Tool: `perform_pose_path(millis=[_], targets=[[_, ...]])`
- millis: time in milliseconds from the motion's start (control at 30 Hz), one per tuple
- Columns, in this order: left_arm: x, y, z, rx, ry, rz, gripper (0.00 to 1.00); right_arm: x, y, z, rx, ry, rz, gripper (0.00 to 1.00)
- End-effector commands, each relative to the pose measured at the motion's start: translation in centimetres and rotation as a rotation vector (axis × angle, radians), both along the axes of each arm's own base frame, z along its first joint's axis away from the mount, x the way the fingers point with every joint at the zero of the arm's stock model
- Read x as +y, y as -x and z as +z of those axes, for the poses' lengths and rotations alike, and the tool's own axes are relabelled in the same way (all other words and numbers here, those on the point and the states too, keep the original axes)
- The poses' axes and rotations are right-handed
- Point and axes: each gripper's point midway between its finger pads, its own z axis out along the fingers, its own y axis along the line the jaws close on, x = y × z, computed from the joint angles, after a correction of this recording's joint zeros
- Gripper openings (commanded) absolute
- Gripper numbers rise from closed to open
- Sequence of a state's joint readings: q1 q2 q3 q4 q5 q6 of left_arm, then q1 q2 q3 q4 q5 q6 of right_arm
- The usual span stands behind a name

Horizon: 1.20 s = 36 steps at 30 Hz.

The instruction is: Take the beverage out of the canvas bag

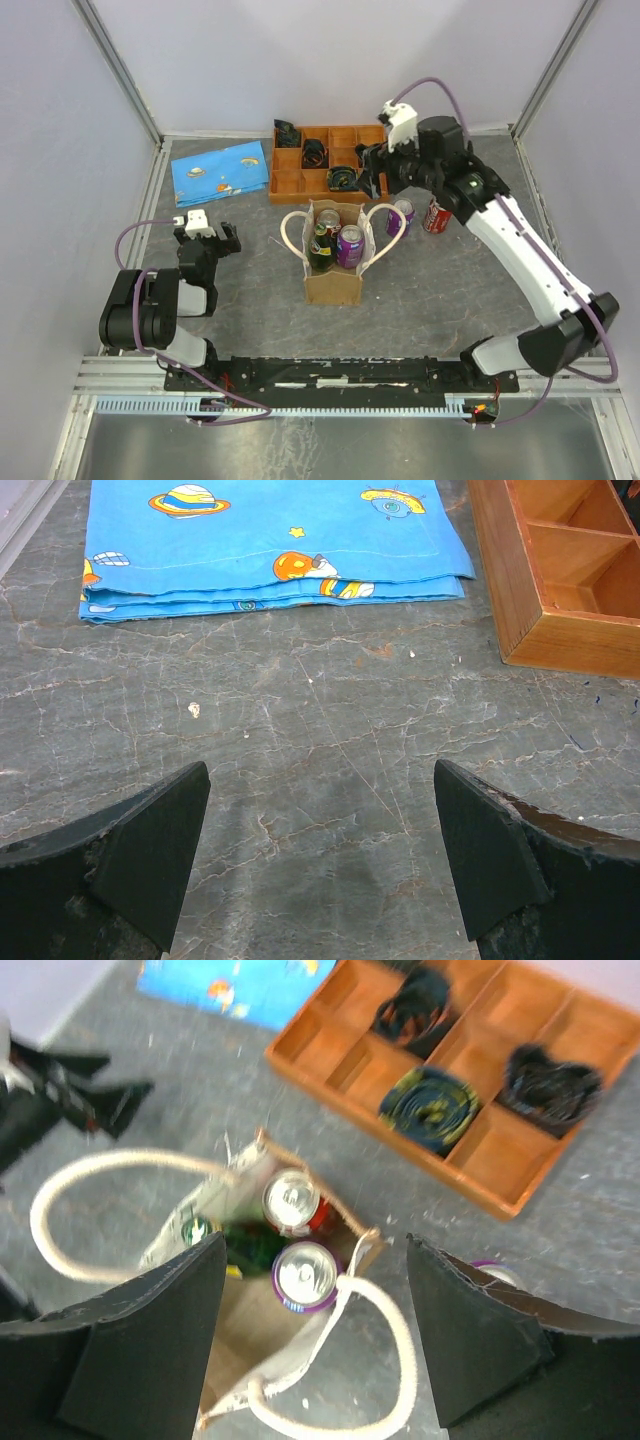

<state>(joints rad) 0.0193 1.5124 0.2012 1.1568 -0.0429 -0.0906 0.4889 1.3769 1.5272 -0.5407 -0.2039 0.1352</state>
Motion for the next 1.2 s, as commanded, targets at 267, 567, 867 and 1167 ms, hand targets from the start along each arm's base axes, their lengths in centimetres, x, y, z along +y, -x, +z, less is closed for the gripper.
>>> perform_pose_path(millis=[267,567,867,1167], targets=[[0.1,-1.0,1.7,-0.056,-0.049,-0.01,0.99,4.0,4.1,-7.9,0.182,0.184,0.39,0.78],[0.1,-0.9,1.6,-0.056,-0.048,-0.009,0.99,4.8,3.9,-13.1,0.294,0.257,0.433,0.78],[0.1,-1.0,1.7,-0.057,-0.048,-0.008,0.99,4.6,2.0,-16.8,0.331,0.336,0.356,0.81],[0.1,-1.0,1.6,-0.055,-0.048,-0.009,0.99,5.0,1.8,-19.6,0.385,0.368,0.368,0.81]])
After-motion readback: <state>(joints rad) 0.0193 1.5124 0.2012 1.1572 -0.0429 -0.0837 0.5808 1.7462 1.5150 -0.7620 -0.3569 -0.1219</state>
